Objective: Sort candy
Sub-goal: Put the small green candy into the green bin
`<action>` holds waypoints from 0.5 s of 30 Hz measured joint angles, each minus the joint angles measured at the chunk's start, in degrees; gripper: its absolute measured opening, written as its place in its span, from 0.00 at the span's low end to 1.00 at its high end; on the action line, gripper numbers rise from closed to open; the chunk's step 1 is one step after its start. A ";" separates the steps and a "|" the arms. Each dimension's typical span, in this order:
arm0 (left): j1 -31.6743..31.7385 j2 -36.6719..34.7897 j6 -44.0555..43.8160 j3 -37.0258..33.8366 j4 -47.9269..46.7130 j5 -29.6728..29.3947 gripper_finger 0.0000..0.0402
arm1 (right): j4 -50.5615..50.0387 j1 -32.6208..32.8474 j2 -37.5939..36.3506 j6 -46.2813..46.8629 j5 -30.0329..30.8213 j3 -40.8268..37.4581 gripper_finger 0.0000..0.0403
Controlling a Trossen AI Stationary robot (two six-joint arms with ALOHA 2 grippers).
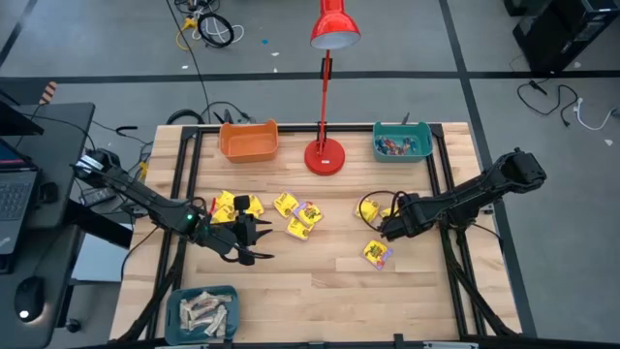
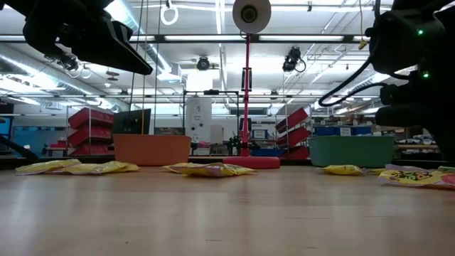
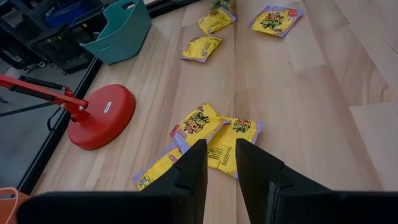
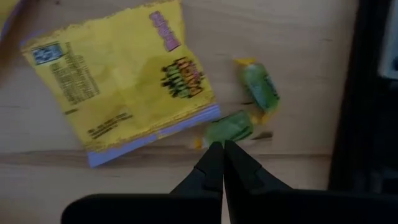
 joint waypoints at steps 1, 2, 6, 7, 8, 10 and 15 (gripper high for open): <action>0.01 0.00 0.00 0.00 0.00 -0.01 0.22 | 0.50 0.00 0.00 0.02 0.00 0.00 0.00; 0.02 0.00 0.00 0.00 0.00 0.00 0.22 | 0.83 0.00 0.00 0.01 0.00 0.00 0.00; 0.02 0.00 0.00 0.00 -0.21 0.00 0.22 | 3.13 0.00 0.00 -5.91 0.50 0.02 0.00; 0.01 0.00 0.00 0.00 -0.32 0.00 0.22 | 2.77 0.00 0.00 -9.19 0.50 0.03 0.00; 0.00 0.00 0.04 0.00 -0.42 -0.01 0.22 | 2.15 -0.05 0.00 -12.41 0.46 0.32 0.00; 0.01 0.00 0.32 0.00 -0.53 -0.01 0.22 | 0.94 -0.37 0.00 -18.47 0.46 1.48 0.00; 0.01 0.00 0.98 0.00 -0.17 -0.02 0.22 | -4.39 -1.99 -0.04 -38.04 0.06 4.58 0.00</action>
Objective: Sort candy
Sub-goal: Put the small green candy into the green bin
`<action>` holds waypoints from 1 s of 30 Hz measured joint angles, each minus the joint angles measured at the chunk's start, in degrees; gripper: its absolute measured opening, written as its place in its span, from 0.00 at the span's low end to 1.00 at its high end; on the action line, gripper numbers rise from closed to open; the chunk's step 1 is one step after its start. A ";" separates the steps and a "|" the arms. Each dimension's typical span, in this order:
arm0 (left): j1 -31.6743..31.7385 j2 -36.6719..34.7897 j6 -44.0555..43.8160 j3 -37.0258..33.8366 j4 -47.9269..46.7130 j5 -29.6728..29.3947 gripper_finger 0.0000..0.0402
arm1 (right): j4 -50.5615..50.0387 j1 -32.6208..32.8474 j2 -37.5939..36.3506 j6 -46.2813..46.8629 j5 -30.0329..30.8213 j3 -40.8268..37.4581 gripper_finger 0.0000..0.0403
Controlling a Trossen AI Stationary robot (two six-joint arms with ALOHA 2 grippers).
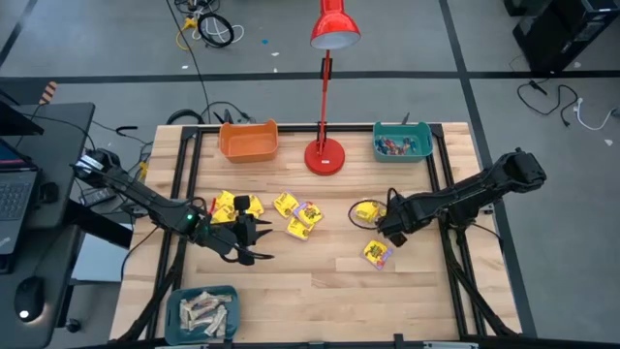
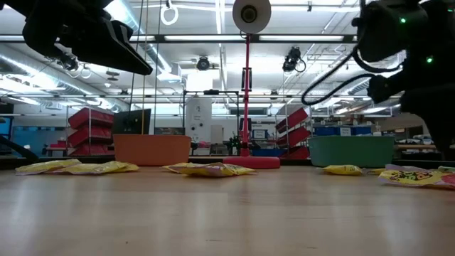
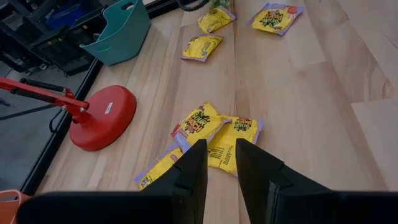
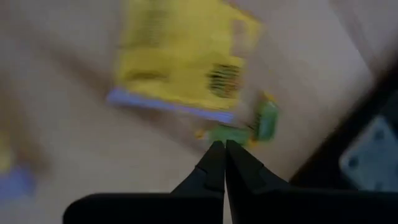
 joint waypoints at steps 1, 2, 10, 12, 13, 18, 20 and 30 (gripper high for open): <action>-0.01 0.00 0.04 0.00 0.07 0.00 0.22 | 0.30 -0.20 0.00 -5.50 -0.77 0.47 0.00; 0.01 0.00 0.17 0.00 0.08 0.00 0.22 | 0.43 -0.33 -0.01 -10.88 -1.74 0.83 0.00; -0.01 0.00 -1.20 0.00 0.13 -0.02 0.22 | -0.62 -1.28 1.13 -26.51 -5.26 1.50 0.07; 0.00 0.00 -1.21 0.00 0.12 -0.02 0.22 | -2.54 -1.51 2.00 -22.33 -4.89 1.50 0.11; 0.01 0.00 -1.15 0.00 0.13 -0.02 0.22 | -3.18 -1.82 2.64 -18.71 -3.78 1.50 0.13; 0.03 0.00 -0.89 0.00 0.19 -0.07 0.22 | -3.50 -4.56 6.97 -3.87 -2.97 1.48 0.16; 0.03 0.00 -0.91 0.00 0.19 -0.10 0.22 | -3.50 -5.51 9.78 1.26 -3.81 1.48 0.12; 0.03 0.00 -0.94 0.00 0.14 -0.09 0.22 | -1.61 -6.90 16.87 4.20 -4.23 2.31 0.01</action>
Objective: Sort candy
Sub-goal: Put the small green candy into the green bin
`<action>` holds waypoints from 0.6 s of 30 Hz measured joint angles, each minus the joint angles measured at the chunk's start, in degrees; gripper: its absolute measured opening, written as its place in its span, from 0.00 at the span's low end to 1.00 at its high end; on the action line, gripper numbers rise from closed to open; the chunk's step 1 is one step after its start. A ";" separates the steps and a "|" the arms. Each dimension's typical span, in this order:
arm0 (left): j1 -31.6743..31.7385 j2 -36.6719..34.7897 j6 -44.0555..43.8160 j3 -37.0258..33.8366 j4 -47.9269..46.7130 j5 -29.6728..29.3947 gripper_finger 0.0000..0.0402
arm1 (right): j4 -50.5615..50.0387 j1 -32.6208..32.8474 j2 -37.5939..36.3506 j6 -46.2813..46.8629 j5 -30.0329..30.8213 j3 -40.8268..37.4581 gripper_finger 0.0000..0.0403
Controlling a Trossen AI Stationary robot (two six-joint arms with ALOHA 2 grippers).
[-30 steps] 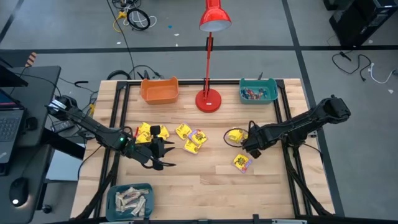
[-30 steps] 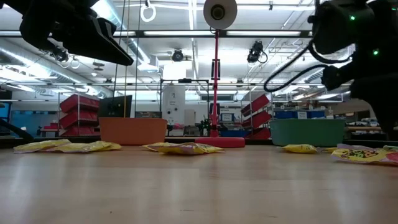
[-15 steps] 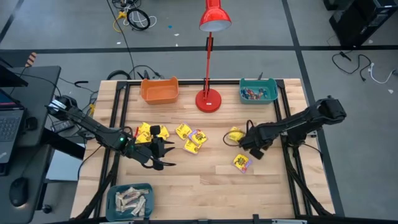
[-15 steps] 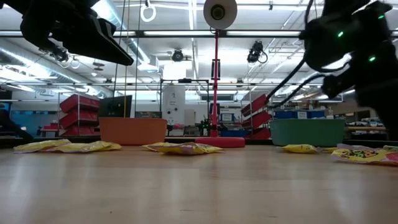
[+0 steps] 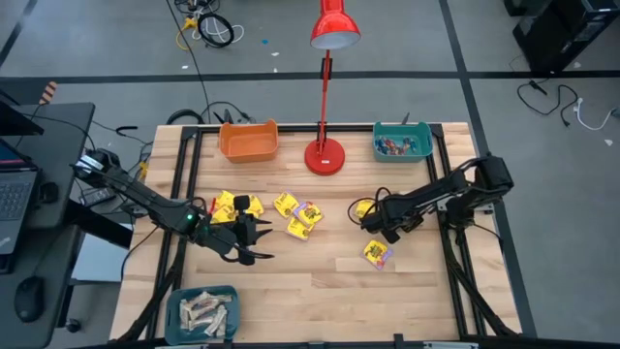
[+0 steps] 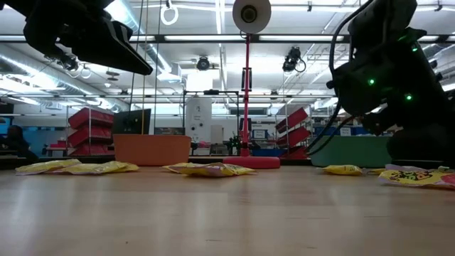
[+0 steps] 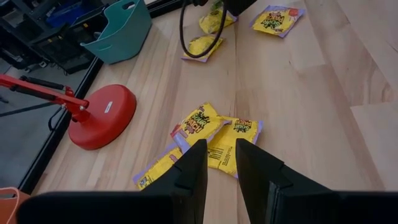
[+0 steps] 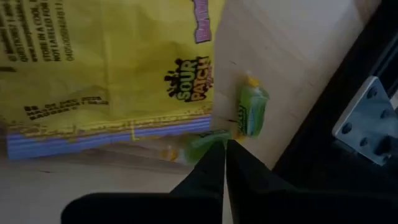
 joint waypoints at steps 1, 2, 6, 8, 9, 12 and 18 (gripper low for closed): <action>0.00 0.00 0.00 0.00 -0.02 0.00 0.22 | 0.54 0.01 0.02 0.16 0.00 0.00 0.01; 0.00 0.00 0.00 0.00 -0.02 0.00 0.22 | 1.07 0.04 0.02 0.35 -0.02 0.00 0.00; 0.00 0.00 0.00 0.00 -0.06 -0.37 0.22 | 1.86 0.07 -0.11 1.78 -0.14 0.17 0.00; 0.00 0.00 0.02 0.00 -0.19 -0.39 0.22 | 2.37 0.48 -0.11 1.86 -0.10 1.09 0.00; 0.00 0.00 0.02 0.00 -0.22 -0.39 0.22 | 2.84 0.73 -0.11 1.69 -0.11 1.86 0.00; 0.02 0.00 0.04 0.00 -0.22 -0.39 0.22 | 2.88 1.48 -0.03 -0.17 0.10 4.93 0.00; 0.02 0.00 0.09 0.00 -0.22 -0.39 0.22 | -3.09 1.76 0.00 -12.10 1.44 10.40 0.00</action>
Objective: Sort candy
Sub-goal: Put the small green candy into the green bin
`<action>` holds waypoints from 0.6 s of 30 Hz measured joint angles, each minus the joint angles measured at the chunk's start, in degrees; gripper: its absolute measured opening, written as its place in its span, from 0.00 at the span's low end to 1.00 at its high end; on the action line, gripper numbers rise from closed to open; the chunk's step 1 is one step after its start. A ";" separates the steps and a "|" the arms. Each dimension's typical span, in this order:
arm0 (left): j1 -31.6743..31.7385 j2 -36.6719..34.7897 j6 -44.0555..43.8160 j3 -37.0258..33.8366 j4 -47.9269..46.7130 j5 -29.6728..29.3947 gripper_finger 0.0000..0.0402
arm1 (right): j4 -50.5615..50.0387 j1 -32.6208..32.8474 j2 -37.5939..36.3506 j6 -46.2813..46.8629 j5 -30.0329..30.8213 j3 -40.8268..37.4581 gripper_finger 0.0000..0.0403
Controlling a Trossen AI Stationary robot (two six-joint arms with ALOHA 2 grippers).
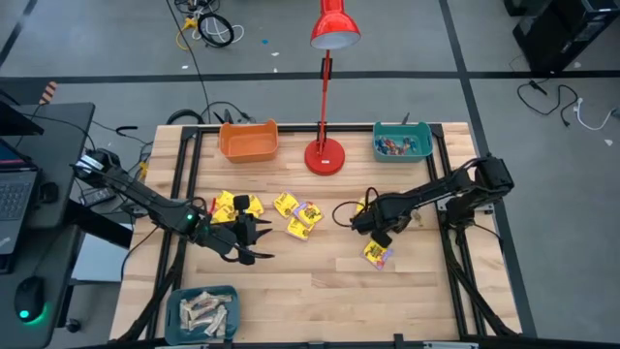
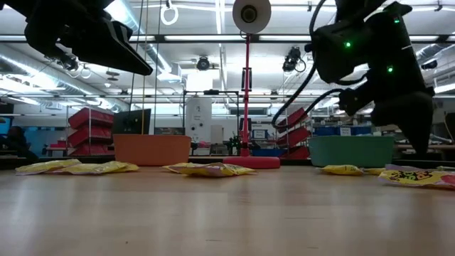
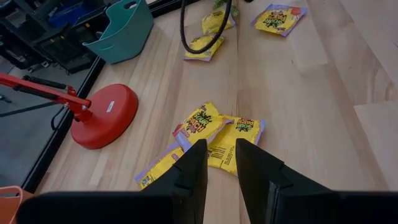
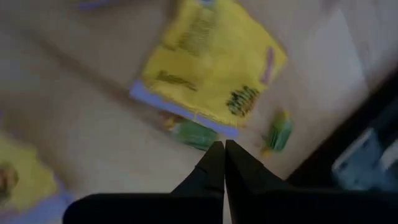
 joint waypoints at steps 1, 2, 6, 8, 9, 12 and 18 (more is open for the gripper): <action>0.00 0.00 -0.02 0.00 0.00 0.00 0.22 | -0.02 -0.01 0.00 -4.67 0.07 0.26 0.00; 0.00 0.00 -0.04 0.00 -0.02 0.00 0.22 | 0.51 -0.01 0.00 -9.67 0.14 0.29 0.01; 0.00 0.00 -0.04 0.00 -0.02 0.00 0.22 | 4.37 0.23 0.00 -23.33 -1.77 -0.75 0.06; 0.00 0.00 -0.04 0.00 -0.04 0.00 0.22 | 5.83 0.39 -0.02 -29.01 -2.65 -1.19 0.11; 0.00 0.00 -0.07 0.00 -0.04 0.00 0.22 | 6.24 0.49 -0.02 -31.00 -2.63 -1.34 0.14; 0.00 0.00 -0.07 0.00 -0.03 0.00 0.22 | 5.89 0.60 -0.02 -34.58 -2.11 -2.25 0.22; 0.00 0.00 -0.09 0.00 -0.02 0.00 0.22 | 6.58 1.70 -0.02 -37.69 -1.28 -5.09 0.36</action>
